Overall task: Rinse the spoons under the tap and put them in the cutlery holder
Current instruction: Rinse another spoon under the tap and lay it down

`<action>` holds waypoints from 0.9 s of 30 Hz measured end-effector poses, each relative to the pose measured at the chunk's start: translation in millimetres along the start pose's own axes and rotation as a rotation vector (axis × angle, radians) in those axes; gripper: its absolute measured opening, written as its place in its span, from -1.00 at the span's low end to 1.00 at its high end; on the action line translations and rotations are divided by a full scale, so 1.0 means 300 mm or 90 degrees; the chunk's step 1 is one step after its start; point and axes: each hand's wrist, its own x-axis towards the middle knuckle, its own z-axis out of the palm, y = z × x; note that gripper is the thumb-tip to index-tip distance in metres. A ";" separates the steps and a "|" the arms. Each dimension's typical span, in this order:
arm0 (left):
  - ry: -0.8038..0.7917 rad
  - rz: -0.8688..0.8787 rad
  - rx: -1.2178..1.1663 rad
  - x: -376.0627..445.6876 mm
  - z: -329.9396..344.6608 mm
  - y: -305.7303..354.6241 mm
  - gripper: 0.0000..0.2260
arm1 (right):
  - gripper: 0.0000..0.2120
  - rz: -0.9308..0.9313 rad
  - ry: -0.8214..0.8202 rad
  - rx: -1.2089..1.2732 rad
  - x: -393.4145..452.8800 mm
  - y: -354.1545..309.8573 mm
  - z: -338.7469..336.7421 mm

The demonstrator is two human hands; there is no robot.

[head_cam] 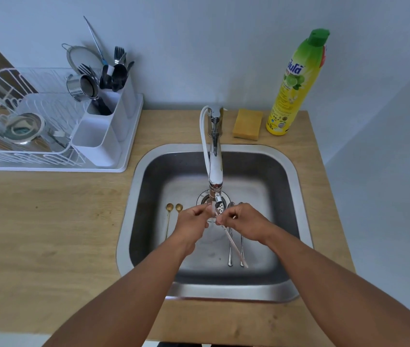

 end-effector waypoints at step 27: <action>-0.057 -0.173 0.034 -0.031 -0.015 0.090 -0.66 | -0.87 -0.088 0.044 -0.290 -0.044 -0.008 -0.014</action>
